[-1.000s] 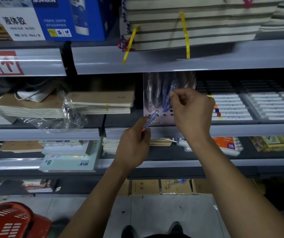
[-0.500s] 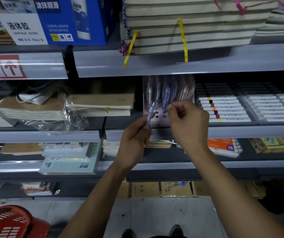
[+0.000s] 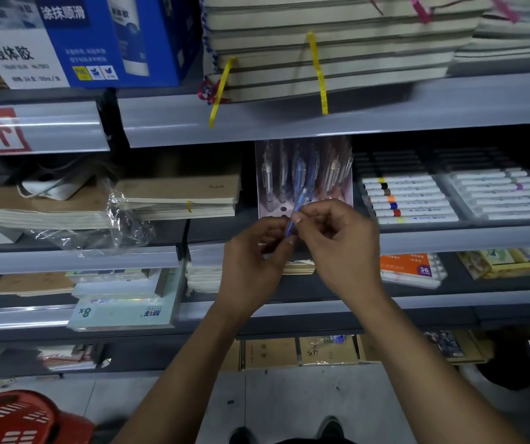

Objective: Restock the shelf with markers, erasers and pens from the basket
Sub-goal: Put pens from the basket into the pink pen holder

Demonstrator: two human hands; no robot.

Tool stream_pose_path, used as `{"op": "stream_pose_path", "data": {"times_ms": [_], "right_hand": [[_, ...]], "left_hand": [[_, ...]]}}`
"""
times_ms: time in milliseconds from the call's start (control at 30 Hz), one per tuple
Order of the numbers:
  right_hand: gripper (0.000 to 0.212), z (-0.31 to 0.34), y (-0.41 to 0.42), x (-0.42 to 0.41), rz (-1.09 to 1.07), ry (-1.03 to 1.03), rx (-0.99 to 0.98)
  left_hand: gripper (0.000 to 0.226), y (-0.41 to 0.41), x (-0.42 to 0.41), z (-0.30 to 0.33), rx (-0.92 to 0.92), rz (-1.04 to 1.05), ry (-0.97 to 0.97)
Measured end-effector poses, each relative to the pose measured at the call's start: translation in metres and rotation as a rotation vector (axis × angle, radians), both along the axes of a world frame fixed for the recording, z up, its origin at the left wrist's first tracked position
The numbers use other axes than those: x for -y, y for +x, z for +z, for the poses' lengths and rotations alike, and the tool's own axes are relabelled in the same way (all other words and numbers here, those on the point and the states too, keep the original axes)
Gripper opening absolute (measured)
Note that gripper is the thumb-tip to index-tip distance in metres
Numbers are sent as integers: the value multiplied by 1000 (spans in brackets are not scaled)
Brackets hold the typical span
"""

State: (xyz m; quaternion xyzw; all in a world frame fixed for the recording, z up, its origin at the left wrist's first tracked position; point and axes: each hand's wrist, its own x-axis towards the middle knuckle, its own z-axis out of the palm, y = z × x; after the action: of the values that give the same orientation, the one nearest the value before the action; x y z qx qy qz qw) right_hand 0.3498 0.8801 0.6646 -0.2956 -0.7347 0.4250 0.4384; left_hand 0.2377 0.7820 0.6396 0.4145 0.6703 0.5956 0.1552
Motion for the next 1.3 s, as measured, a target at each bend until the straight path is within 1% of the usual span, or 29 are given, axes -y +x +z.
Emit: {"op": "stream_pose_path", "data": {"times_ms": [100,200,300,400,500,633,800,967,1200,1300], "right_hand": [[7,4,3,-7,-48,9,-51],[9,11,5,-16,-107,47,-89],[6,18,4,-26,-173,99,-119],[9,23,1,-34,-202,113,-128],[8,24,-3,-39,-243,171,-105],[7,26,-8,-40,-276,291,-55],[10,28,-9,-41,-301,354,2],[10,30,-9,-42,-315,342,36],[11,28,-11,-38,-323,309,132],[14,27,-12,-39,-306,305,210]], "left_hand": [[22,0,-1,-3,-199,50,-40],[33,-1,-1,-5,-384,83,-115],[43,-1,0,-6,-499,114,-185],[45,2,1,-5,-566,130,-228],[47,4,3,-5,-596,139,-241],[48,3,3,-5,-593,138,-251],[50,3,3,-6,-584,133,-254],[50,2,3,-9,-580,132,-254],[50,1,3,-11,-580,137,-258],[50,2,2,-12,-579,141,-263]]}}
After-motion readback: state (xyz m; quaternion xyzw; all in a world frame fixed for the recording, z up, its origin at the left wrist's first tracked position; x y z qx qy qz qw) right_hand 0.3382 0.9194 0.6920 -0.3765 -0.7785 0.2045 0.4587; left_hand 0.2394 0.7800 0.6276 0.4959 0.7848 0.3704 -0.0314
